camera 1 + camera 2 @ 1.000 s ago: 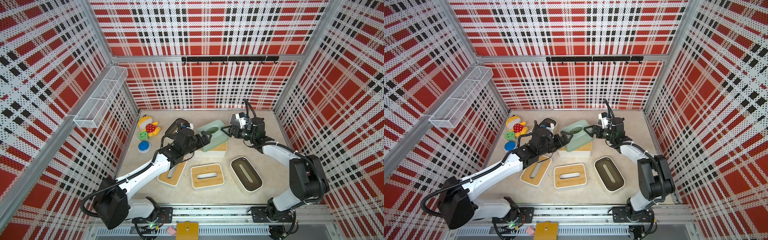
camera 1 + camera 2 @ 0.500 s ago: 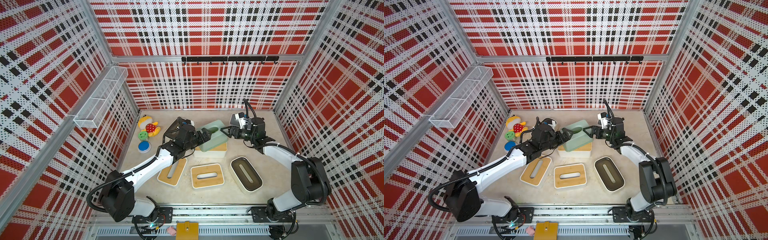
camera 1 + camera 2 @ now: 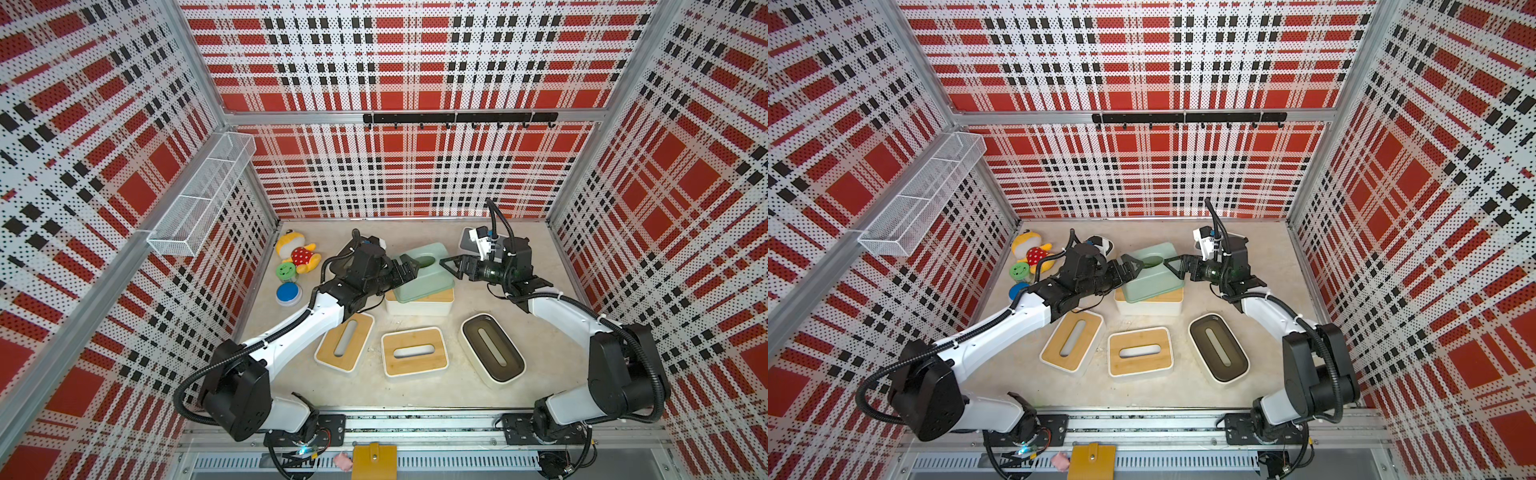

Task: Stack the tissue boxes
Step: Adjust the tissue box on the tissue box.

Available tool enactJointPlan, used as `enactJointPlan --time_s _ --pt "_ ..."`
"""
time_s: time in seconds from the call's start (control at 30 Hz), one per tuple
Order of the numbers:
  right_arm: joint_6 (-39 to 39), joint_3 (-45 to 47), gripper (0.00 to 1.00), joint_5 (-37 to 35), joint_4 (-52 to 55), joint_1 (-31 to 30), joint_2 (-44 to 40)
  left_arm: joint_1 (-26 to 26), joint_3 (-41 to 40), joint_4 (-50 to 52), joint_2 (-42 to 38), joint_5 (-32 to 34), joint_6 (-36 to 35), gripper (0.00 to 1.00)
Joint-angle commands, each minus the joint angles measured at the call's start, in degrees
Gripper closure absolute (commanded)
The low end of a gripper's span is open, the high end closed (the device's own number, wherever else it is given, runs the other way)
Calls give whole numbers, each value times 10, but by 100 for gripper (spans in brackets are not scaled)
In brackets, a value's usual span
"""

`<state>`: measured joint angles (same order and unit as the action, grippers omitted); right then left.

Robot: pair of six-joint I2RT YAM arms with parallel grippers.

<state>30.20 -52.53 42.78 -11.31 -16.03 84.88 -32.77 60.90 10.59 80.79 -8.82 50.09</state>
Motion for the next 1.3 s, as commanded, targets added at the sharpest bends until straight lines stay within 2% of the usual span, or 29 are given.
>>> enactJointPlan --time_s 0.0,0.53,1.27 --pt "-3 9 1 7 -4 -9 -27 9 24 19 5 -22 -29 1" --pt "-30 12 0 -20 54 -42 -40 31 59 61 32 -62 -75 0" --pt "-14 41 0 -43 50 -62 -80 27 117 109 84 -82 -118 1"
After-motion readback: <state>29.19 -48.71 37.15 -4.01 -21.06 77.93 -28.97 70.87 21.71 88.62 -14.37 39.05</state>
